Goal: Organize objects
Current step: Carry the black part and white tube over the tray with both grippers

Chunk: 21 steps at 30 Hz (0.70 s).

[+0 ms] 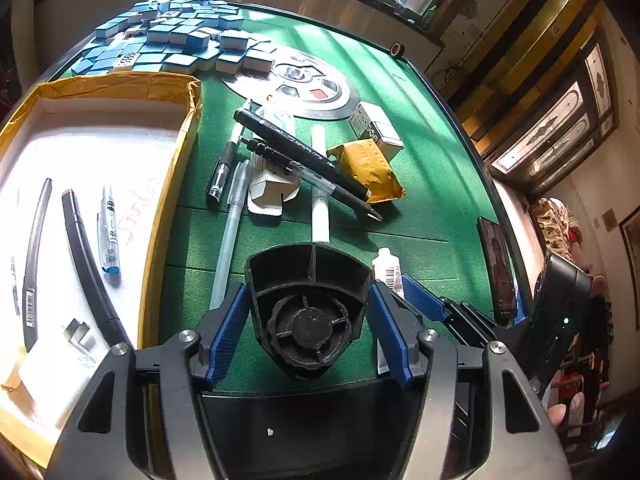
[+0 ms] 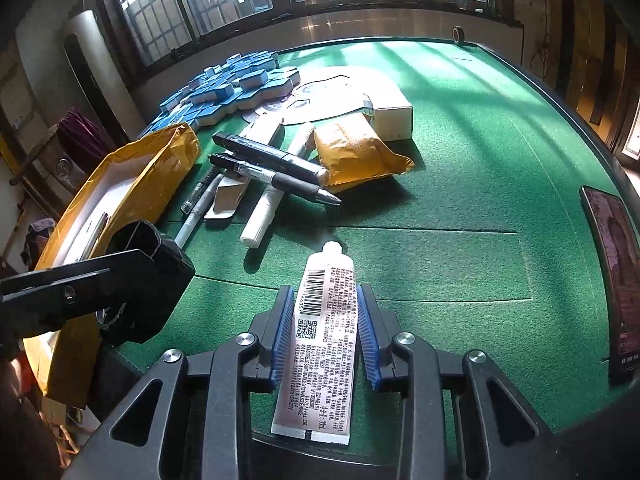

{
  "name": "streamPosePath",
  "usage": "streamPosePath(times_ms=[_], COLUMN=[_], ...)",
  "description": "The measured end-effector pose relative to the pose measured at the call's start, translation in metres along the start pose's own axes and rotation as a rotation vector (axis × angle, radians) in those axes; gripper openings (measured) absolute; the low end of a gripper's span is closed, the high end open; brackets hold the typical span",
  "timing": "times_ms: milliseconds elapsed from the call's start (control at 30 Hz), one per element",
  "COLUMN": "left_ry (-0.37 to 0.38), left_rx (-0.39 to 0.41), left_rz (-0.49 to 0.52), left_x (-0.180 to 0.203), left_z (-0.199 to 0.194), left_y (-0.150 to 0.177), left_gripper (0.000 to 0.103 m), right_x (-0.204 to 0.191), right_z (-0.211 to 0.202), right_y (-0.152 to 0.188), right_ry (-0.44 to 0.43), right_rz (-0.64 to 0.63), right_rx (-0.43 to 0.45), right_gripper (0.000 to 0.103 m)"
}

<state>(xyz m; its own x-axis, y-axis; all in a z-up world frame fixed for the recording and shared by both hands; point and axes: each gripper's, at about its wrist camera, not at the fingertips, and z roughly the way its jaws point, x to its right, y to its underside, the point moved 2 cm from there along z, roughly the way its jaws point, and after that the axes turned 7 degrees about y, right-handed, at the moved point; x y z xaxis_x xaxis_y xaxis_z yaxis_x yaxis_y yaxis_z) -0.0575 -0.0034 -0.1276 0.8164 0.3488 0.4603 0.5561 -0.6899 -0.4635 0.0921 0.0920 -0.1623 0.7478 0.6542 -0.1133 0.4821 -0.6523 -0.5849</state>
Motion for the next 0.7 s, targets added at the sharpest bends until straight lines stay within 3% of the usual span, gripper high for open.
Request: streamPosePath(times_ms=[300,700], left_ry=[0.024,0.046], left_rx=[0.042,0.112], left_rz=[-0.021,-0.079], left_x=[-0.003,-0.02], left_z=[-0.026,-0.068], left_y=[0.0,-0.004], left_gripper=[0.061,0.061], right_x=[-0.001,-0.045], right_z=[-0.024,-0.045], right_y=[-0.009,-0.02], right_ry=[-0.062,-0.234], right_rz=[0.051,0.016], right_rx=[0.056,0.076], right_gripper=[0.028,0.028])
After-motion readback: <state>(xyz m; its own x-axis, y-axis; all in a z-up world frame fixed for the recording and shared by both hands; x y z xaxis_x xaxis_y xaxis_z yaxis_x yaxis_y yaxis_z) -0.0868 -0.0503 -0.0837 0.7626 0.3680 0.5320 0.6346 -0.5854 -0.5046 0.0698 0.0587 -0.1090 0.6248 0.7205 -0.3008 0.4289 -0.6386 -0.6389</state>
